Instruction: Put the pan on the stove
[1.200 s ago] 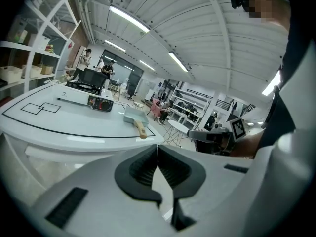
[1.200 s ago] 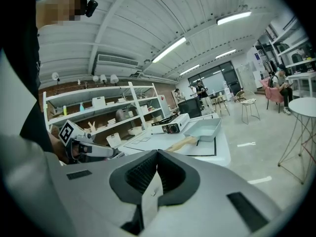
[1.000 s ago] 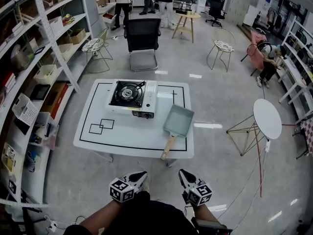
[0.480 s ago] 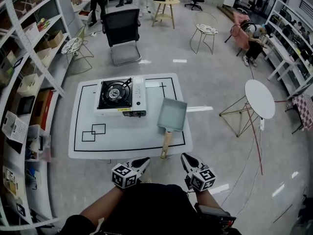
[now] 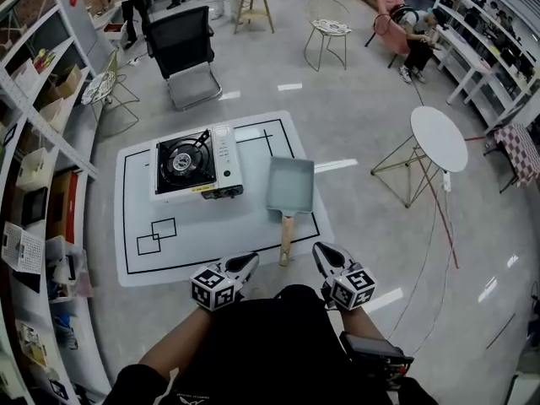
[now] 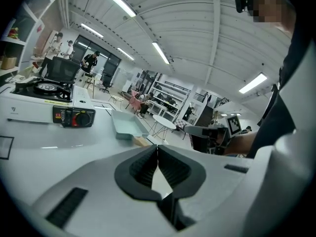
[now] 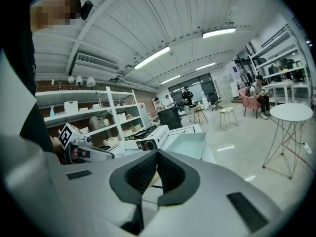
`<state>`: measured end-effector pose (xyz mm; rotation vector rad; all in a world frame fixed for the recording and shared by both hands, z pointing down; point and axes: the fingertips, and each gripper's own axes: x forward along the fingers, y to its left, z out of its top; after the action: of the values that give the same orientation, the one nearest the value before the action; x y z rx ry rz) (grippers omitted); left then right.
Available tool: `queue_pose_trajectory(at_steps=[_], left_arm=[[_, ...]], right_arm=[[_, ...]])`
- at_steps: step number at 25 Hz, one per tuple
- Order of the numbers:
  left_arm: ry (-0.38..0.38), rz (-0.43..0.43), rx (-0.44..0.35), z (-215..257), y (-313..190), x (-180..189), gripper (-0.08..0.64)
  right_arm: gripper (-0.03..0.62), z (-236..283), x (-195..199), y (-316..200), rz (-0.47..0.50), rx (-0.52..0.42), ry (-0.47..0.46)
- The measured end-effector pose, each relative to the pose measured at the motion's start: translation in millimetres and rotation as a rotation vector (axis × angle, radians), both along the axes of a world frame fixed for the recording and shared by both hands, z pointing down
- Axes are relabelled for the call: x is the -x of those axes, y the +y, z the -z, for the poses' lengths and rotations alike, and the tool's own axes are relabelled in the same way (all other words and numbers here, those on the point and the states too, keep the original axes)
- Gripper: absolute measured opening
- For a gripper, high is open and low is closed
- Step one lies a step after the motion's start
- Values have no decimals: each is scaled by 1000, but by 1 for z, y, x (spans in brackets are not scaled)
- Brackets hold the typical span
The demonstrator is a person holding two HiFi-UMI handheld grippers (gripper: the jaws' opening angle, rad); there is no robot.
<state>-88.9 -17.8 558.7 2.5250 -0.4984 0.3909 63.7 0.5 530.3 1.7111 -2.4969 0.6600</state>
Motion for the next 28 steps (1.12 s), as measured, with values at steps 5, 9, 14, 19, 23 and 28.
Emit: queue_pose_trajectory(at_steps=[5, 9, 14, 19, 23, 28], left_arm=[[-6, -12, 32, -6, -7, -9, 9], [-3, -19, 70, -8, -14, -16, 10], [-19, -4, 114, -14, -28, -20, 11], [-8, 1, 191, -22, -37, -36, 11], [-13, 38, 261, -35, -45, -44, 11], [-26, 59, 363, -54, -54, -54, 12]], right_arm=[[26, -5, -5, -8, 1, 22, -19], [26, -8, -9, -22, 9, 35, -47], [26, -8, -11, -46, 47, 24, -56], [26, -10, -16, -64, 76, 34, -74], [26, -15, -20, -72, 105, 49, -81], [26, -19, -25, -82, 133, 65, -90]])
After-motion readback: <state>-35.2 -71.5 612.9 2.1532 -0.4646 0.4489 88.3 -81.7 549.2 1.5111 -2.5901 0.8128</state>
